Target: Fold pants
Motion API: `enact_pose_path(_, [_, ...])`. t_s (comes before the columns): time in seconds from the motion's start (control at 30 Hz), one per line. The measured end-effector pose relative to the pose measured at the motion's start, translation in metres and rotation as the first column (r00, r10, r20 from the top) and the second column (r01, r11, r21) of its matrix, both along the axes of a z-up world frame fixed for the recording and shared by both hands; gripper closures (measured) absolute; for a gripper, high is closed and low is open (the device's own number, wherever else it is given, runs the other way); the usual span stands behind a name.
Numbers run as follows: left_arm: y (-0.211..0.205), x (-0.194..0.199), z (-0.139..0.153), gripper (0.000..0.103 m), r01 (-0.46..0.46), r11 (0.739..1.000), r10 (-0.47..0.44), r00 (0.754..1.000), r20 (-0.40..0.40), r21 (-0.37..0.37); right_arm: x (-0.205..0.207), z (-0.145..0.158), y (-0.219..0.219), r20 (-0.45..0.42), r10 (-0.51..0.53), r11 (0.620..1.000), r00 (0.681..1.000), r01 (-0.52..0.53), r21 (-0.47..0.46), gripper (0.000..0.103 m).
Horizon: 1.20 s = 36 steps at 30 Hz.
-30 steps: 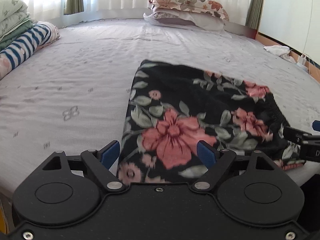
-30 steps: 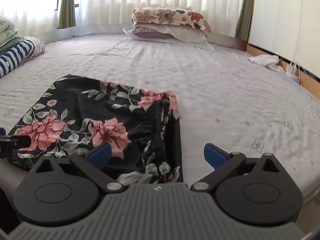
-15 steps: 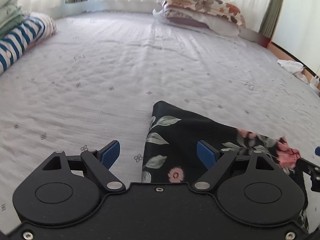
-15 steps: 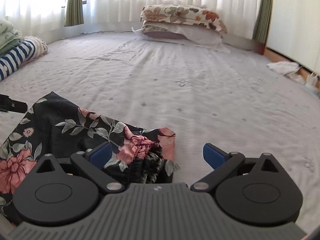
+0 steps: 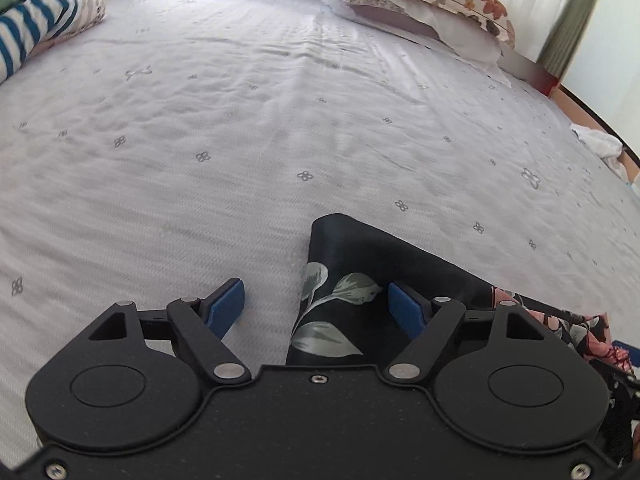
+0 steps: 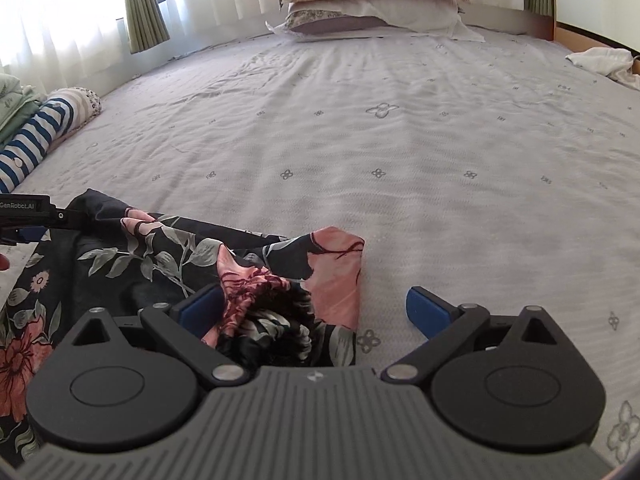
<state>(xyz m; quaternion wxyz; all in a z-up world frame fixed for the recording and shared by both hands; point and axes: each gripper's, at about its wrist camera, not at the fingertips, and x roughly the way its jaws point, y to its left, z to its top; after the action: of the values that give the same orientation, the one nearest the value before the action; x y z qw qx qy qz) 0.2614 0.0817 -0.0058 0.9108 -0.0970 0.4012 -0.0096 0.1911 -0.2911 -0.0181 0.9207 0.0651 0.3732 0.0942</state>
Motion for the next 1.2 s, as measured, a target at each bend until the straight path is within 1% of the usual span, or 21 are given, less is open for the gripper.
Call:
enact_pose_path(0.07, [-0.005, 0.0, 0.0, 0.038, 0.022, 1.0, -0.021, 1.0, 0.011, -0.002, 0.005, -0.004, 0.0, -0.003, 0.0, 1.0, 1.0, 0.0, 0.019, 0.009])
enact_pose_path(0.13, [-0.007, 0.001, -0.002, 0.039, 0.031, 0.999, -0.031, 0.999, 0.015, -0.013, 0.007, -0.006, 0.002, 0.001, 0.016, 0.999, 1.0, -0.016, 0.034, 0.014])
enact_pose_path(0.2, [-0.009, 0.0, -0.002, 0.045, 0.033, 0.999, -0.033, 0.999, 0.027, -0.011, 0.007, -0.005, 0.006, 0.015, 0.025, 0.999, 1.0, -0.025, 0.023, 0.022])
enact_pose_path(0.23, [-0.01, -0.001, -0.002, 0.06, 0.029, 1.0, -0.029, 0.999, 0.034, -0.002, 0.006, -0.004, 0.007, 0.024, 0.023, 1.0, 0.999, -0.024, 0.014, 0.036])
enact_pose_path(0.27, [-0.011, -0.003, 0.0, 0.081, 0.023, 1.0, -0.024, 0.999, 0.046, 0.015, 0.005, -0.002, 0.007, 0.034, 0.022, 1.0, 0.999, -0.023, 0.019, 0.057])
enact_pose_path(0.3, [-0.012, -0.007, 0.003, 0.089, 0.028, 0.999, -0.029, 0.998, 0.06, 0.015, 0.004, 0.0, 0.007, 0.034, 0.021, 0.999, 0.999, -0.022, 0.037, 0.066])
enact_pose_path(0.33, [-0.013, -0.01, 0.006, 0.093, 0.039, 0.999, -0.039, 0.997, 0.074, -0.004, 0.003, 0.003, 0.007, 0.034, 0.017, 0.998, 0.999, -0.019, 0.057, 0.076])
enact_pose_path(0.37, [-0.016, -0.015, 0.012, 0.094, 0.038, 0.999, -0.038, 0.994, 0.101, -0.004, 0.002, 0.006, 0.008, 0.046, 0.017, 0.998, 0.999, -0.019, 0.053, 0.078])
enact_pose_path(0.43, [-0.022, -0.022, 0.022, 0.095, 0.041, 0.998, -0.047, 0.987, 0.156, 0.04, -0.002, 0.014, 0.014, 0.09, 0.028, 0.999, 0.996, -0.029, 0.018, 0.08])
enact_pose_path(0.5, [-0.028, -0.025, 0.032, 0.095, 0.036, 0.998, -0.047, 0.98, 0.193, 0.06, -0.001, 0.023, 0.015, 0.113, 0.027, 0.999, 0.993, -0.03, 0.025, 0.082])
enact_pose_path(0.57, [-0.03, -0.023, 0.041, 0.095, 0.028, 0.998, -0.039, 0.975, 0.217, 0.053, 0.003, 0.031, 0.014, 0.133, 0.012, 0.999, 0.991, -0.018, 0.045, 0.084])
enact_pose_path(0.73, [-0.027, -0.004, 0.053, 0.094, -0.015, 0.999, 0.006, 0.969, 0.246, 0.031, 0.024, 0.043, 0.011, 0.159, -0.024, 0.998, 0.987, 0.013, 0.068, 0.083])
enact_pose_path(0.77, [-0.026, 0.002, 0.051, 0.09, -0.027, 0.999, 0.02, 0.973, 0.23, 0.028, 0.029, 0.044, 0.01, 0.151, -0.033, 0.997, 0.988, 0.021, 0.081, 0.078])
enact_pose_path(0.8, [-0.026, 0.007, 0.048, 0.088, -0.04, 0.999, 0.033, 0.979, 0.2, 0.033, 0.035, 0.042, 0.009, 0.134, -0.045, 0.996, 0.99, 0.034, 0.087, 0.062])
enact_pose_path(0.83, [-0.025, 0.01, 0.045, 0.084, -0.05, 0.998, 0.042, 0.984, 0.173, 0.04, 0.038, 0.04, 0.009, 0.122, -0.065, 0.995, 0.99, 0.055, 0.086, 0.047])
enact_pose_path(0.87, [-0.025, 0.009, 0.041, 0.075, -0.063, 0.997, 0.055, 0.985, 0.162, 0.05, 0.04, 0.038, 0.008, 0.114, -0.077, 0.994, 0.99, 0.068, 0.088, 0.039])
enact_pose_path(0.9, [-0.025, 0.006, 0.038, 0.068, -0.062, 0.996, 0.051, 0.985, 0.165, 0.058, 0.038, 0.037, 0.006, 0.114, -0.081, 0.993, 0.99, 0.071, 0.093, 0.037])
enact_pose_path(0.93, [-0.026, 0.001, 0.037, 0.05, -0.051, 0.996, 0.038, 0.985, 0.171, 0.069, 0.035, 0.036, 0.005, 0.118, -0.078, 0.993, 0.99, 0.066, 0.1, 0.033])
enact_pose_path(0.97, [-0.027, -0.006, 0.036, 0.041, -0.041, 0.996, 0.025, 0.984, 0.179, 0.084, 0.03, 0.036, 0.004, 0.123, -0.074, 0.993, 0.99, 0.062, 0.1, 0.031])
enact_pose_path(1.07, [-0.03, -0.028, 0.038, 0.037, -0.026, 0.991, 0.0, 0.982, 0.188, 0.133, 0.013, 0.038, 0.003, 0.139, -0.072, 0.997, 0.988, 0.066, 0.051, 0.027])
enact_pose_path(1.2, [-0.034, -0.07, 0.04, 0.03, 0.021, 0.988, -0.05, 0.981, 0.189, 0.154, -0.016, 0.037, 0.005, 0.138, -0.068, 0.997, 0.988, 0.07, -0.015, 0.024])
